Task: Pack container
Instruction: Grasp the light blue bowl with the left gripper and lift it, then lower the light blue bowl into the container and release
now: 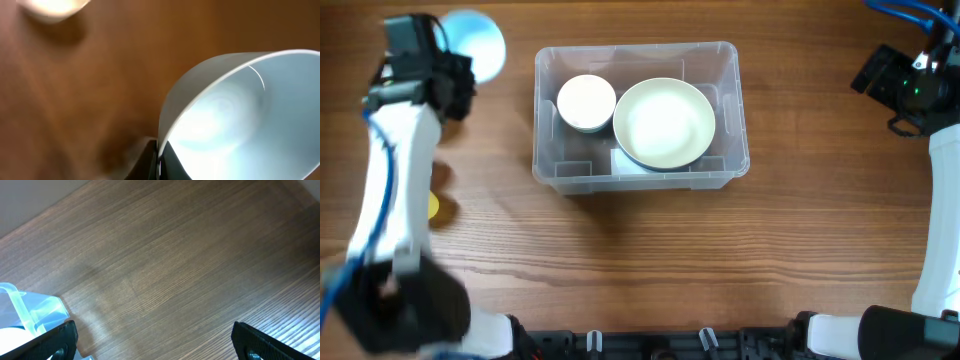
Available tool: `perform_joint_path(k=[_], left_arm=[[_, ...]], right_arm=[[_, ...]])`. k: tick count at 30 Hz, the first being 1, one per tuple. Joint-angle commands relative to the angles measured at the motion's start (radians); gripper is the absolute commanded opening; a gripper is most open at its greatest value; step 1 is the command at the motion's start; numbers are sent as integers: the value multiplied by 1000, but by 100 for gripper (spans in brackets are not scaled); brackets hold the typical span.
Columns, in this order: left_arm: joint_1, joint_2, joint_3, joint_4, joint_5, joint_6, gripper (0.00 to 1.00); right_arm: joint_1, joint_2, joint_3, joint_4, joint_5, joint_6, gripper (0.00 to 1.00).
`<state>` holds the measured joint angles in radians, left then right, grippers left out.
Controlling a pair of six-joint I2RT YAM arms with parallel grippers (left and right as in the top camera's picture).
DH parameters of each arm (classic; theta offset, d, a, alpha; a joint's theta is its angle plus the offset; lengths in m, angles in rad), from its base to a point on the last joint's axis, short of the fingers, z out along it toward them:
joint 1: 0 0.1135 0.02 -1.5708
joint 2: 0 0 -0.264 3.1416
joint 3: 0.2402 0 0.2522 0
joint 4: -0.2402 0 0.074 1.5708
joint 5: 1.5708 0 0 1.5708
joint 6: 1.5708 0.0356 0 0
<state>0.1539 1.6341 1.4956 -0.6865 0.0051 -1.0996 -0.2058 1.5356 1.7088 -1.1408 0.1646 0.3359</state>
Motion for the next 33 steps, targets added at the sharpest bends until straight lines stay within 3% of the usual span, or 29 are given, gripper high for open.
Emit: perform_joint_path(k=[1,4,11,21,26,27,28,29,33], left_arm=[[-76,-180,24,-15,-18,143,4],[-203,-219,24,-54,-20,254,4],[-432,-105,24,-196,-187,285,4],[-447,127,24,-195,-182,281,4],[-446,156,24,-178,-182,281,5],[-446,156,24,-174,-182,282,19],[-444,154,24,-171,-182,282,56],[-442,154,24,-171,-182,285,64],[-414,112,24,-175,-182,285,66]], right_arm=[[-1,3,-2,3,-6,8,100],[-1,3,-2,3,-6,8,100],[-1,3,-2,3,-6,8,100],[-1,3,-2,3,-6,8,100],[-1,3,-2,3,-6,7,100],[-1,3,-2,3,-6,8,100],[-1,3,-2,3,-6,8,100],[-1,3,-2,3,-6,7,100],[-1,3,-2,3,-6,8,100]])
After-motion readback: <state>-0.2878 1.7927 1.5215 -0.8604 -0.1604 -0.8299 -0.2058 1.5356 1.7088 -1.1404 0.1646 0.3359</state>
